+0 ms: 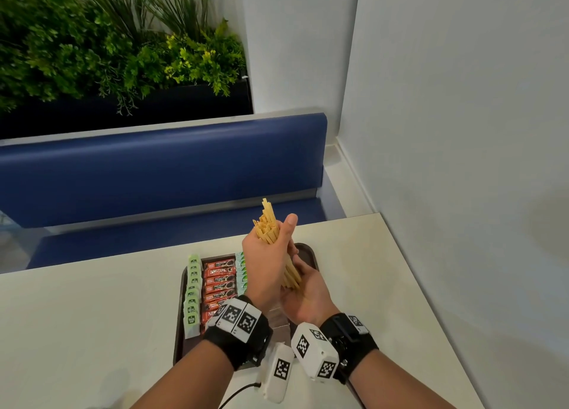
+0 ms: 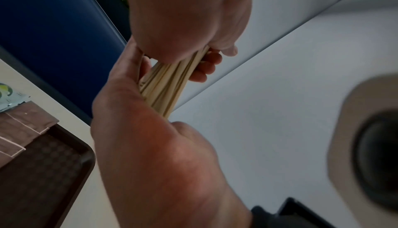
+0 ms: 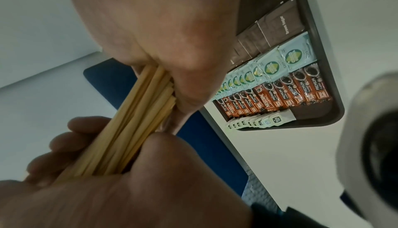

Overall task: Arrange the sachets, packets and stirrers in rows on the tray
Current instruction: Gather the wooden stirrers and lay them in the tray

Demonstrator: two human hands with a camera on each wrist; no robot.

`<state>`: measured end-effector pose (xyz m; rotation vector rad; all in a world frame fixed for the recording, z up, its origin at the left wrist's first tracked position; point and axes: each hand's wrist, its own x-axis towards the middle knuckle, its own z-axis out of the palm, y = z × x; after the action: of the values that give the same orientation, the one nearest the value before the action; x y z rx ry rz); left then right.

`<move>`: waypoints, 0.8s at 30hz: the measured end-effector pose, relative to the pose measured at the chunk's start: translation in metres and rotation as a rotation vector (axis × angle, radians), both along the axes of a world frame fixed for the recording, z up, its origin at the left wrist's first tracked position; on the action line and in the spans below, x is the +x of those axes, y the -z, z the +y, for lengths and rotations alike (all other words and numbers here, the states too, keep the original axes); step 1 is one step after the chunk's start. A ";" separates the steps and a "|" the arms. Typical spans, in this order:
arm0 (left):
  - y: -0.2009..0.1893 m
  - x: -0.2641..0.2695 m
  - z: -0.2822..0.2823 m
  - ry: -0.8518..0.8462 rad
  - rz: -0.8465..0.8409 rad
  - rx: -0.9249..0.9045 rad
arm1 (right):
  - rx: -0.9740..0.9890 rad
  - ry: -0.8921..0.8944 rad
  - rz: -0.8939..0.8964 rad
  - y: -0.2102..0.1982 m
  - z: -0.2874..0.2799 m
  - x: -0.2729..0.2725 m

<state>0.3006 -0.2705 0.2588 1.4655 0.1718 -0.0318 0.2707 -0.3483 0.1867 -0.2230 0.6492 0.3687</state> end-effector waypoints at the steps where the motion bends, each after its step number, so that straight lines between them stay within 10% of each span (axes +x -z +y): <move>1: -0.002 0.000 0.001 0.007 0.000 -0.016 | -0.005 0.003 -0.011 0.002 0.001 -0.001; 24: 0.001 -0.028 0.000 0.085 -0.214 0.382 | -0.230 -0.023 -0.191 -0.021 0.011 -0.004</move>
<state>0.2723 -0.2701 0.2581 1.8441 -0.0638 0.0932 0.2664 -0.3368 0.2072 -0.4794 0.5005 0.2901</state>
